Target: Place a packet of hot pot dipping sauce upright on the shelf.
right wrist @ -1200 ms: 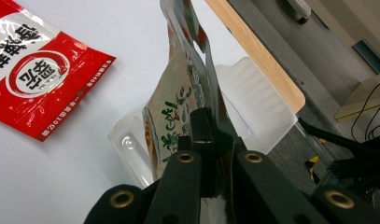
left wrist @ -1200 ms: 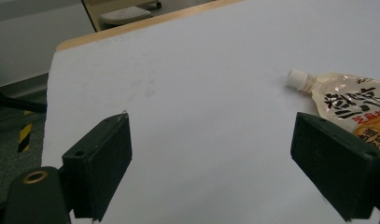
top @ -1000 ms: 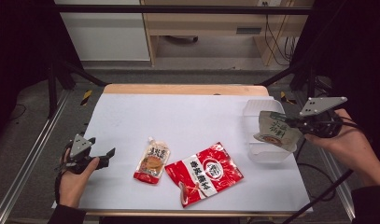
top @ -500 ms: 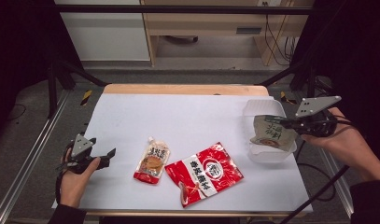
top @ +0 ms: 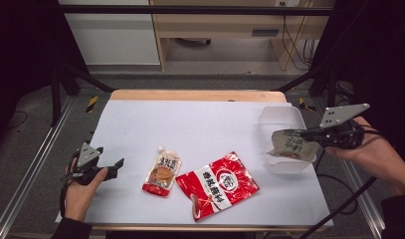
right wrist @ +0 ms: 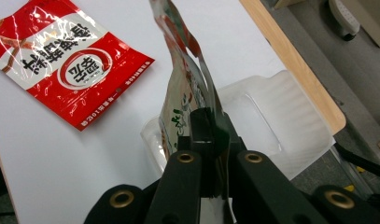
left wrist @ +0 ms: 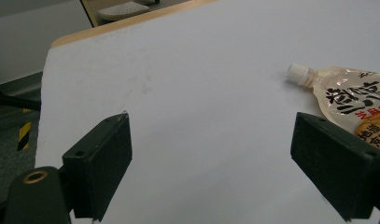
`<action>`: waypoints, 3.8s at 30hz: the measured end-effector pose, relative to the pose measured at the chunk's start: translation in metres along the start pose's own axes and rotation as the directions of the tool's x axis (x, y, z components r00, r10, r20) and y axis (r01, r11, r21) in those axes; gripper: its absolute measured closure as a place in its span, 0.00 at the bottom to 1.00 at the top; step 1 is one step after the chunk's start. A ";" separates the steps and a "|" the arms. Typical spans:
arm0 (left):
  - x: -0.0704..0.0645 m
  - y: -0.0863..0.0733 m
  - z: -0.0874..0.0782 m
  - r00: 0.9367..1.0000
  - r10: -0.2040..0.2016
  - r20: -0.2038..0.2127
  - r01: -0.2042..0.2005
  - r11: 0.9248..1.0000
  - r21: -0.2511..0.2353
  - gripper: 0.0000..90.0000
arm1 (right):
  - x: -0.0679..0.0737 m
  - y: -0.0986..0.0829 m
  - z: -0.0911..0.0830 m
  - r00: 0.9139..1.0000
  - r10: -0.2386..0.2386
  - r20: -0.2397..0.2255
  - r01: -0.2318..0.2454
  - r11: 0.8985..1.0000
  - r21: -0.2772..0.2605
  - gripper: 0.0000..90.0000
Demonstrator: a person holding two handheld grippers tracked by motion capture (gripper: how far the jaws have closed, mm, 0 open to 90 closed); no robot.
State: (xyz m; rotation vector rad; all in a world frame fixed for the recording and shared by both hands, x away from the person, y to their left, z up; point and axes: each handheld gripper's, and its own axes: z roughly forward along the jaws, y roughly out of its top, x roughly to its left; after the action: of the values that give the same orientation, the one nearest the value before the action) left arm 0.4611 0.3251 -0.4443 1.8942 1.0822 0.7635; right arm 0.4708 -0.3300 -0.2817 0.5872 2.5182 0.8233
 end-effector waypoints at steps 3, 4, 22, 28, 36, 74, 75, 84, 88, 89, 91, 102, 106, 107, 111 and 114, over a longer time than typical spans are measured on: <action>0.000 0.000 0.000 1.000 0.001 0.000 -0.001 1.000 0.002 0.14 | 0.000 -0.003 0.008 1.000 0.001 -0.016 -0.001 1.000 0.011 1.00; 0.000 0.000 0.000 1.000 -0.001 0.000 0.001 1.000 0.002 0.14 | 0.001 -0.004 0.011 1.000 0.007 -0.022 -0.007 1.000 0.019 1.00; -0.002 0.000 0.000 1.000 0.010 0.009 -0.010 1.000 0.001 0.14 | -0.009 -0.034 0.048 0.989 0.145 -0.005 -0.144 0.987 0.066 0.93; -0.003 0.000 0.000 1.000 0.014 0.011 -0.014 1.000 0.001 0.14 | -0.006 -0.036 0.050 0.982 0.182 0.044 -0.185 0.980 0.076 0.62; -0.002 0.000 -0.001 1.000 0.010 0.010 -0.010 1.000 -0.005 0.14 | 0.009 -0.022 0.051 0.986 0.142 0.082 -0.149 0.986 0.077 0.29; -0.014 0.005 0.000 0.995 0.064 0.071 -0.063 0.998 -0.015 0.12 | 0.137 0.113 0.160 0.993 0.110 -0.041 -0.113 0.990 -0.088 0.18; -0.014 0.005 0.000 0.995 0.064 0.072 -0.063 0.998 -0.014 0.12 | 0.139 0.117 0.167 0.992 0.116 -0.055 -0.121 0.989 -0.085 0.18; -0.015 0.006 0.000 0.995 0.059 0.082 -0.059 0.998 -0.008 0.11 | 0.157 0.144 0.206 0.986 0.146 -0.079 -0.152 0.986 -0.075 0.22; -0.016 0.006 0.000 0.995 0.061 0.083 -0.061 0.998 -0.009 0.11 | 0.161 0.153 0.218 0.984 0.160 -0.083 -0.166 0.984 -0.067 0.29; -0.016 0.006 0.000 0.994 0.063 0.084 -0.062 0.998 -0.008 0.11 | 0.162 0.154 0.220 0.983 0.163 -0.086 -0.169 0.984 -0.064 0.30; -0.016 0.006 0.000 0.994 0.064 0.084 -0.064 0.998 -0.009 0.11 | 0.163 0.158 0.226 0.981 0.174 -0.092 -0.179 0.982 -0.061 0.32; -0.016 0.006 -0.001 0.994 0.070 0.081 -0.070 0.998 -0.011 0.11 | 0.163 0.168 0.263 0.969 0.234 -0.082 -0.236 0.972 -0.010 0.48; -0.016 0.006 -0.001 0.994 0.069 0.081 -0.068 0.998 -0.014 0.11 | 0.162 0.169 0.275 0.963 0.258 -0.080 -0.259 0.966 -0.005 0.55; -0.016 0.006 0.000 0.994 0.069 0.080 -0.068 0.998 -0.014 0.11 | 0.161 0.169 0.278 0.960 0.266 -0.083 -0.268 0.963 -0.008 0.55; -0.016 0.006 0.000 0.994 0.073 0.081 -0.072 0.997 -0.013 0.11 | 0.160 0.169 0.288 0.957 0.279 -0.081 -0.279 0.960 0.005 0.58; -0.017 0.007 0.001 0.994 0.077 0.083 -0.077 0.997 -0.012 0.11 | 0.161 0.168 0.295 0.955 0.284 -0.089 -0.284 0.959 0.013 0.59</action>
State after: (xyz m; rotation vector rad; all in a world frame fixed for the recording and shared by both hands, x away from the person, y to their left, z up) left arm 0.4568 0.3078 -0.4407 1.9525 0.9582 0.7245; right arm 0.5329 0.0076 -0.4343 0.9488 2.5493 0.9692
